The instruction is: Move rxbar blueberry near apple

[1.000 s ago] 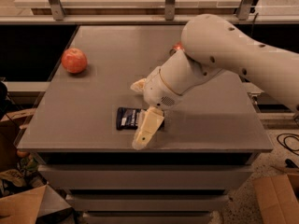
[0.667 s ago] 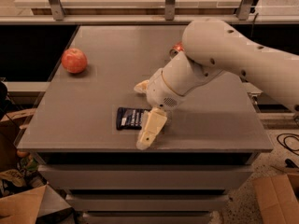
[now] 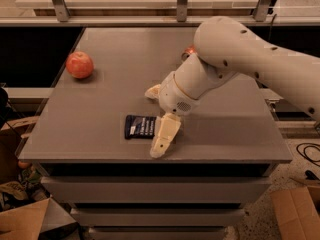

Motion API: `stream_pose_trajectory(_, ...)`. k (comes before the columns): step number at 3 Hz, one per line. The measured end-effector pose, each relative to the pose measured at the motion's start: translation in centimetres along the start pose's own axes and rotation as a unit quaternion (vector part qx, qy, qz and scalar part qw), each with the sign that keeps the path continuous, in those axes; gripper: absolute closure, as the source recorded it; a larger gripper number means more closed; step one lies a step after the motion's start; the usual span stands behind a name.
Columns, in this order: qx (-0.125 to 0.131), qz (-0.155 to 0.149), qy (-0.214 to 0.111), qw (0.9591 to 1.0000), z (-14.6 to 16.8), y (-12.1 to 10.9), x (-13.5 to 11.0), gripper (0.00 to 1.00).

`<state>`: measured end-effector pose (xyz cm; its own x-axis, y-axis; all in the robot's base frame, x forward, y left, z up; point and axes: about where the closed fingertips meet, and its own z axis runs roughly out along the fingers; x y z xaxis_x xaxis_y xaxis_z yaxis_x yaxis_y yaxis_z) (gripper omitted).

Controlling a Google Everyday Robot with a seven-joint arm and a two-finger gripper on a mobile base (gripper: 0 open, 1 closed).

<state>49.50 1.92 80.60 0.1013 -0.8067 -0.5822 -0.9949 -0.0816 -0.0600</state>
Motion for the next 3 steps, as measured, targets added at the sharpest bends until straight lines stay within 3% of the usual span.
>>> stream_pose_trajectory(3,-0.001,-0.001,0.002,1.0000,-1.3,-0.2,-0.8,0.87)
